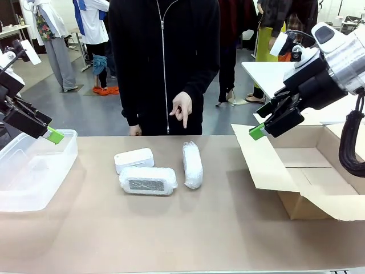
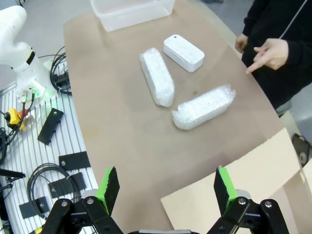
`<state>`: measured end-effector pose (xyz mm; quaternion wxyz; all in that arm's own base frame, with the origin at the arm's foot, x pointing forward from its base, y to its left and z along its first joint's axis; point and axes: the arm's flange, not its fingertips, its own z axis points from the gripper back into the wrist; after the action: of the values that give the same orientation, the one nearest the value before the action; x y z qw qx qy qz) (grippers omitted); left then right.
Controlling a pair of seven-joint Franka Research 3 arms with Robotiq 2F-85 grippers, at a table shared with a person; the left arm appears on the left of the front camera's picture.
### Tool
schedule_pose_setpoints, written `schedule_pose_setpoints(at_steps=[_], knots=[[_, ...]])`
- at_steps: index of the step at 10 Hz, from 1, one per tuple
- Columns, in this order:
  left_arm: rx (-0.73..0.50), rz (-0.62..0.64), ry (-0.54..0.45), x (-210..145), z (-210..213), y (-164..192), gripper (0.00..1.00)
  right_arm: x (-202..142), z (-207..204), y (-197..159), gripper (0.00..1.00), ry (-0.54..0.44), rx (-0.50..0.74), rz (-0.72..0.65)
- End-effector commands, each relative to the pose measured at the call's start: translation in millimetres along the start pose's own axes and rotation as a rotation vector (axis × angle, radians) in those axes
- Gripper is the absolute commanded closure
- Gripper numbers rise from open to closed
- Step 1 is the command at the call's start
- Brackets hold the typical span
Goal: Separate and place wrapped and unwrapped clocks.
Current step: Pick up the Digital clock indicated by the person.
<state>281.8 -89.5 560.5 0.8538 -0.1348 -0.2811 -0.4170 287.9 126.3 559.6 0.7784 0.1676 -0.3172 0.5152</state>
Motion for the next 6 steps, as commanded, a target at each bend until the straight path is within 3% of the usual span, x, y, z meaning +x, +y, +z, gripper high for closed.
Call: schedule_pose_setpoints(at_steps=[1, 6], knots=[[-0.004, 0.003, -0.007, -0.2, 1.4, -0.6, 0.0, -0.4, 0.5, 0.3, 0.0, -0.011, 0.019, 0.0], [-0.004, 0.003, -0.007, -0.2, 1.4, -0.6, 0.0, -0.4, 0.5, 0.3, 0.0, -0.011, 0.019, 0.0]])
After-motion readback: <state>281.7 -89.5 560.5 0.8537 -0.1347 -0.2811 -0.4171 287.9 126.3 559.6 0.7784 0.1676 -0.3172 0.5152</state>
